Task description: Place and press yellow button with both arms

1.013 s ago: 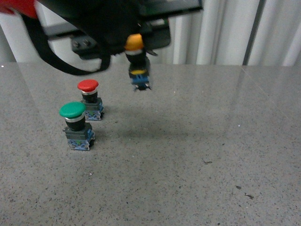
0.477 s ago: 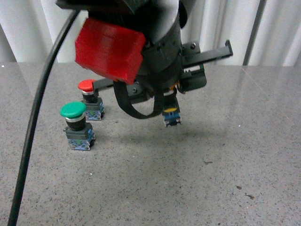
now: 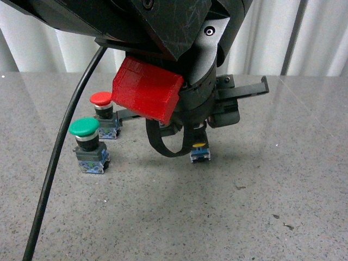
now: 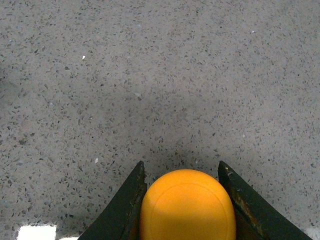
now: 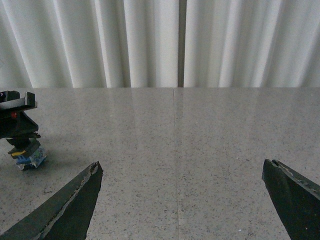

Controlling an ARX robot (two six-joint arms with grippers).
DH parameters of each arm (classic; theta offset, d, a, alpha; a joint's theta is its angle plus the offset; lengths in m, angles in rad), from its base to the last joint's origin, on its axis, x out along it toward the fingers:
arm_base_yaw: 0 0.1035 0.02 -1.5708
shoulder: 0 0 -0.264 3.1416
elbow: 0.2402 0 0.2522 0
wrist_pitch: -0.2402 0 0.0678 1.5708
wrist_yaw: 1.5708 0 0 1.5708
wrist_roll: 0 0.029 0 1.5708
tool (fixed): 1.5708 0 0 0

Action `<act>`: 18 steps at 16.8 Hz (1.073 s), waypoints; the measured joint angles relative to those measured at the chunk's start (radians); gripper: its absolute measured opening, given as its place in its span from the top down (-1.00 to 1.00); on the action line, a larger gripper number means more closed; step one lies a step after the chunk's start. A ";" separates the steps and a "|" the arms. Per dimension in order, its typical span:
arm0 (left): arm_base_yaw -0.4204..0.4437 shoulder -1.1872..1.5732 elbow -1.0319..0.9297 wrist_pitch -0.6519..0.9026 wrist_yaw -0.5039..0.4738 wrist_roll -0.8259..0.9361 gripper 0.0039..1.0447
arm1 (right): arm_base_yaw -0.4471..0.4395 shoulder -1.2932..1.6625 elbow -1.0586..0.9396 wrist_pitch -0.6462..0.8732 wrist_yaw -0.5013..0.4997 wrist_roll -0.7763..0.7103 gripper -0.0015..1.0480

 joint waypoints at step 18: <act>-0.039 -0.004 -0.007 -0.021 -0.078 -0.026 0.30 | 0.000 0.000 0.000 0.000 0.000 0.000 -0.87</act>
